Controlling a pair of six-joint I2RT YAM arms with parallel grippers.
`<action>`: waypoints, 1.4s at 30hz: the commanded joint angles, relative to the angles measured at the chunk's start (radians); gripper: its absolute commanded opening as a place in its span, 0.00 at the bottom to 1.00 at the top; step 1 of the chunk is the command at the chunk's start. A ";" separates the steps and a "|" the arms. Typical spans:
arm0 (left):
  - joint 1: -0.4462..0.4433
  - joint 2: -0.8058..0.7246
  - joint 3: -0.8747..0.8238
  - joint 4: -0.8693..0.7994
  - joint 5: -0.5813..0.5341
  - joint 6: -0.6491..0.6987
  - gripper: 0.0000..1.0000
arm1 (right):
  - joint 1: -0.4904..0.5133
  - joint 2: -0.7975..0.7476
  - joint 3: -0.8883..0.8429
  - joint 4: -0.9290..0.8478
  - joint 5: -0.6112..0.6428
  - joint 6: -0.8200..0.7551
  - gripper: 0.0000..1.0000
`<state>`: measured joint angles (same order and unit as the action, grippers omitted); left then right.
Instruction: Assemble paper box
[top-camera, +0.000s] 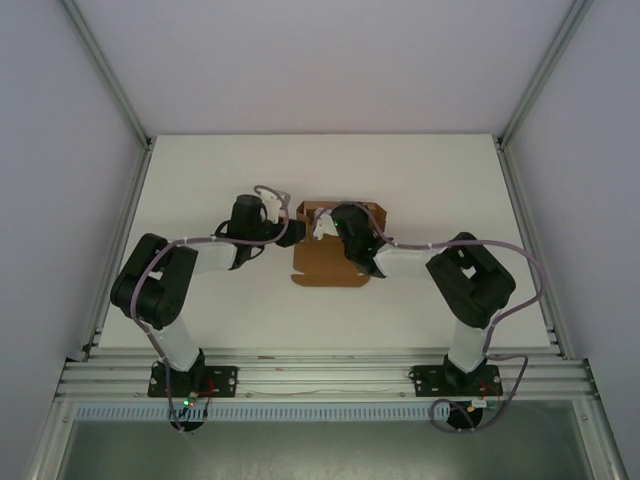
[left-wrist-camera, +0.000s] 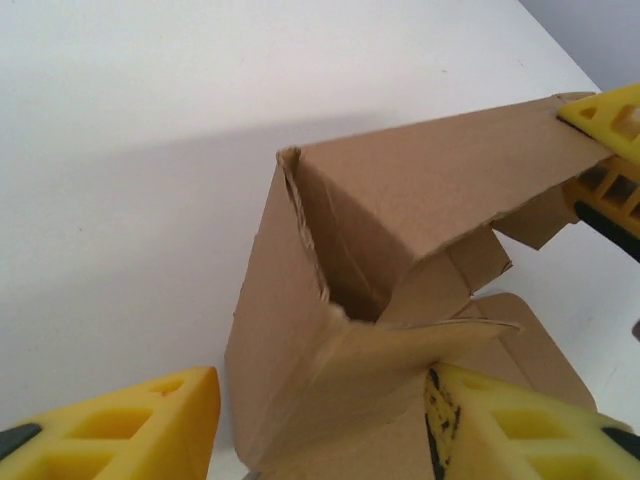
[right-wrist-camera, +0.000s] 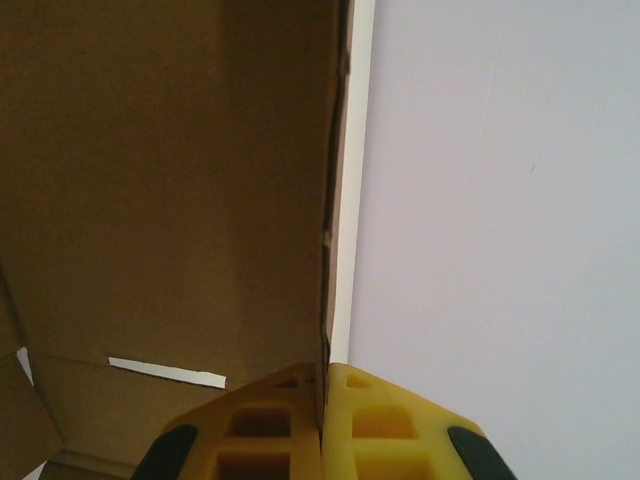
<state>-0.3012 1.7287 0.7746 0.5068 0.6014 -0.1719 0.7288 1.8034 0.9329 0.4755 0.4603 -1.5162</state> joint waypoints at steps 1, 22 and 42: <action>-0.007 0.023 0.016 0.045 -0.020 0.047 0.51 | 0.014 -0.043 -0.014 0.019 -0.006 -0.007 0.00; -0.117 0.101 0.043 0.159 -0.305 0.003 0.30 | 0.044 -0.059 -0.013 -0.158 -0.008 0.128 0.00; -0.202 0.169 0.106 0.063 -0.653 0.068 0.00 | 0.029 -0.129 0.062 -0.390 -0.055 0.401 0.28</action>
<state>-0.5053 1.8870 0.8848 0.5766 0.0101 -0.1287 0.7547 1.7374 0.9672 0.2070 0.4549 -1.2327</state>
